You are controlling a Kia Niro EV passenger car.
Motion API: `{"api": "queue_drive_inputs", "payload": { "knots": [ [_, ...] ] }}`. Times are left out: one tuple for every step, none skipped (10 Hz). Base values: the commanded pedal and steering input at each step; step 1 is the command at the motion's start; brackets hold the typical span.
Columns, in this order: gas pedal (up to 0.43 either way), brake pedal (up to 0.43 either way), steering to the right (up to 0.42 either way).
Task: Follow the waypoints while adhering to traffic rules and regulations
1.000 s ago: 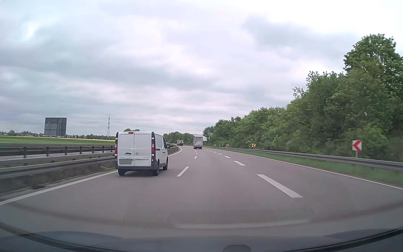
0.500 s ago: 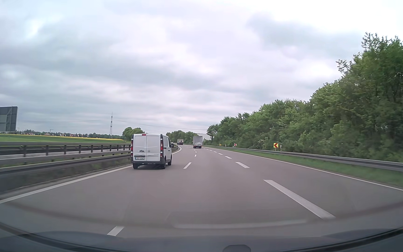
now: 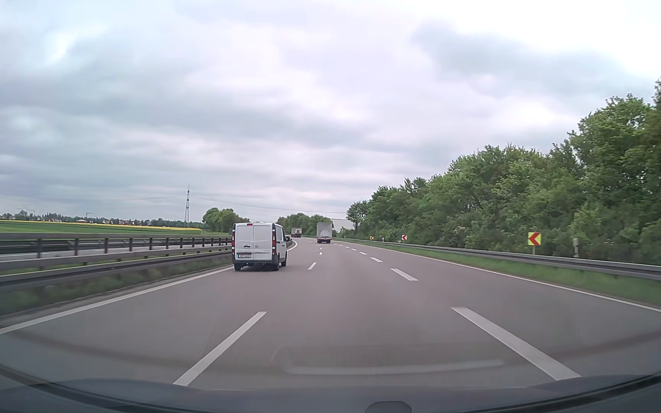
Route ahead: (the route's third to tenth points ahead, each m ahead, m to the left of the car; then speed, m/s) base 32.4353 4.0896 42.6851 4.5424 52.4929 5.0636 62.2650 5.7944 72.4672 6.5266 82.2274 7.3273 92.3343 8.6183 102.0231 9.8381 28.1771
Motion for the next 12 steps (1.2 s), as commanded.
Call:
{"api": "queue_drive_inputs", "payload": {
  "knots": [
    [0.110,0.000,-0.008],
    [0.130,0.000,-0.008],
    [0.138,0.000,-0.008],
    [0.138,0.000,-0.008],
    [0.138,0.000,-0.008],
    [0.138,0.000,-0.008],
    [0.138,0.000,-0.008],
    [0.138,0.000,-0.008],
    [0.138,0.000,-0.008],
    [0.138,0.000,-0.008],
    [0.138,0.000,-0.008],
    [0.138,0.000,-0.009]
  ]
}}
